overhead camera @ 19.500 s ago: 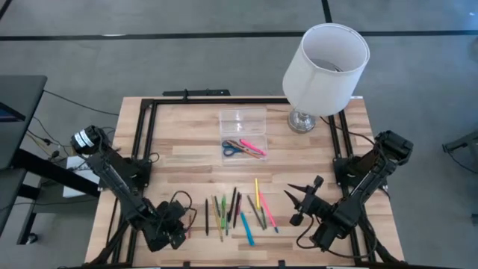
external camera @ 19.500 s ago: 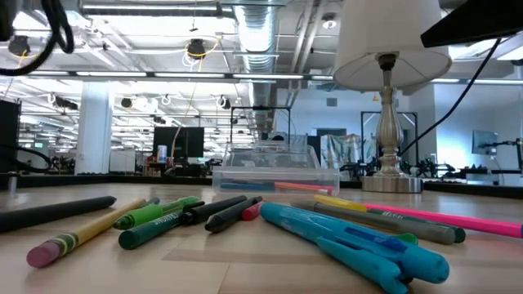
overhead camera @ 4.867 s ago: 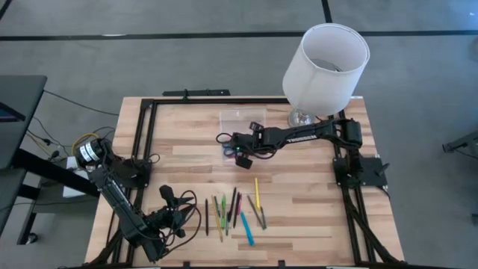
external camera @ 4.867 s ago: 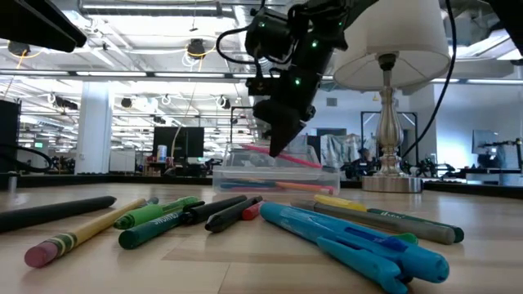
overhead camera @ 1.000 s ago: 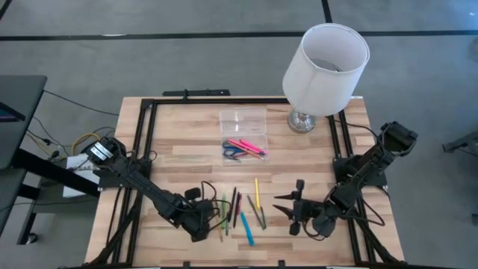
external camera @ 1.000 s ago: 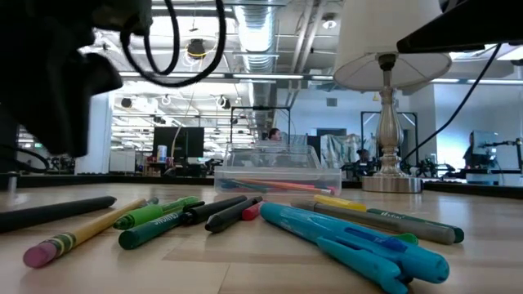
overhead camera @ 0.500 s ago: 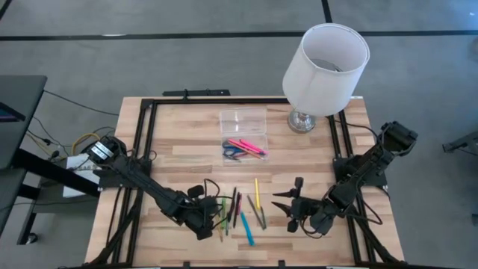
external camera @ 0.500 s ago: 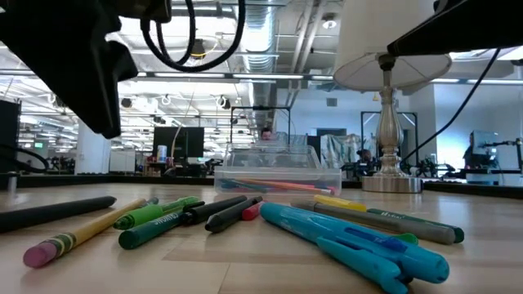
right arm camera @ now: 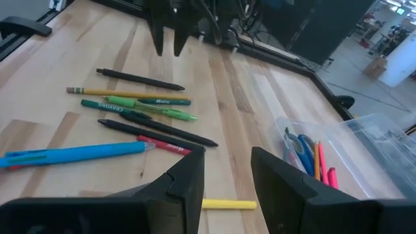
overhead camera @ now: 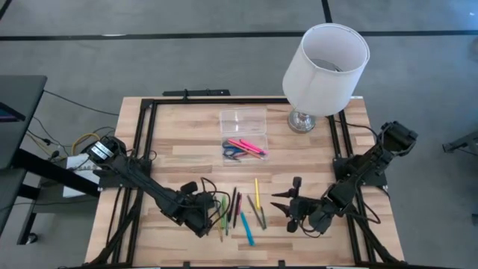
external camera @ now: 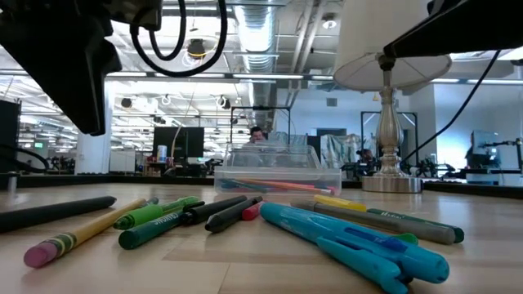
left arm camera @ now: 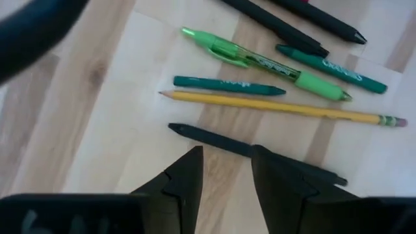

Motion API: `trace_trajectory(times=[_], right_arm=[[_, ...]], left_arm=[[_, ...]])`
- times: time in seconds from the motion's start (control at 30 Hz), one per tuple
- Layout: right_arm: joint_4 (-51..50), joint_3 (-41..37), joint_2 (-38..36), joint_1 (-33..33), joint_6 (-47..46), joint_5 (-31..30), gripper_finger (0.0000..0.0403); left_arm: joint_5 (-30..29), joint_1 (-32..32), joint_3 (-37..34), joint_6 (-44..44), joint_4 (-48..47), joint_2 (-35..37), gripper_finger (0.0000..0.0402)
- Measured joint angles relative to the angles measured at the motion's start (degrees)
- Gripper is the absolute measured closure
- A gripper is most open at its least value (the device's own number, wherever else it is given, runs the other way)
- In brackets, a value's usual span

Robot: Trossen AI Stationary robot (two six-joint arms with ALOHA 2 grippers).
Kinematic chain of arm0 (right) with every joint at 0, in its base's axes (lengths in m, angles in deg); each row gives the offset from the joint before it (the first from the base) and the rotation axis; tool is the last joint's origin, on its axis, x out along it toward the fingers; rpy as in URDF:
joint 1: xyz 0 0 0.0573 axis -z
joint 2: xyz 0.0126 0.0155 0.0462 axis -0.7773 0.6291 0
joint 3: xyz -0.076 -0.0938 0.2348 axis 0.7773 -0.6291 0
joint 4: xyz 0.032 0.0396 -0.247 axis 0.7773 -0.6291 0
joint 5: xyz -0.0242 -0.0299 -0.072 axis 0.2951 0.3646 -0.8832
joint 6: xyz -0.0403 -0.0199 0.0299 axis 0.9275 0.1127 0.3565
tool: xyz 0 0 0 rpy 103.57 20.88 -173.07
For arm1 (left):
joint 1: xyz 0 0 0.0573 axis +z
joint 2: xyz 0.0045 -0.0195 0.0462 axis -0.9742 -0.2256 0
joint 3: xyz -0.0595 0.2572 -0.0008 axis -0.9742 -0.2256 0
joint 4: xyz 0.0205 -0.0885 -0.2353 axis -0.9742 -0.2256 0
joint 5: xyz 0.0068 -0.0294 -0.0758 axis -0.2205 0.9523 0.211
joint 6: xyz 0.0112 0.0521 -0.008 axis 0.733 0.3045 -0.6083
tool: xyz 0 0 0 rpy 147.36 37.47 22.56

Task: Pick & place school supplies into a supply box
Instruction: Put the left black pen into the supply box

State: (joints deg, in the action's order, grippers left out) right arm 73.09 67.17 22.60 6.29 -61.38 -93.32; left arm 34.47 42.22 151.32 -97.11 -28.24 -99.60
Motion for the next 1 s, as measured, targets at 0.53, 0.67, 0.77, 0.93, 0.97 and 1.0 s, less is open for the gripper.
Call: trace_trajectory(times=[0.53, 0.67, 0.77, 0.93, 0.97, 1.0], right_arm=[[0.2, 0.0, 0.0, 2.5, 0.0, 3.4, 0.0281], [0.2, 0.0, 0.0, 2.4, 0.0, 3.5, 0.0281], [0.2, 0.0, 0.0, 2.4, 0.0, 3.5, 0.0281], [0.2, 0.0, 0.0, 2.4, 0.0, 3.6, 0.0281], [0.2, 0.0, 0.0, 2.4, 0.0, 3.6, 0.0281], [0.2, 0.0, 0.0, 2.4, 0.0, 3.6, 0.0281]], left_arm=[[-1.5, 0.0, 0.0, -7.4, -5.9, 0.0, 0.0260], [-1.5, 0.0, 0.0, -10.1, -5.3, 0.0, 0.0235], [-2.8, 0.0, -0.5, -11.7, -5.2, 0.0, 0.0216], [-1.7, 0.6, -3.7, -18.7, -4.1, 0.0, 0.0197], [-1.1, 0.7, -4.3, -19.9, -3.5, 0.0, 0.0196], [-0.8, 0.7, -4.8, -20.5, -2.8, 0.0, 0.0196]])
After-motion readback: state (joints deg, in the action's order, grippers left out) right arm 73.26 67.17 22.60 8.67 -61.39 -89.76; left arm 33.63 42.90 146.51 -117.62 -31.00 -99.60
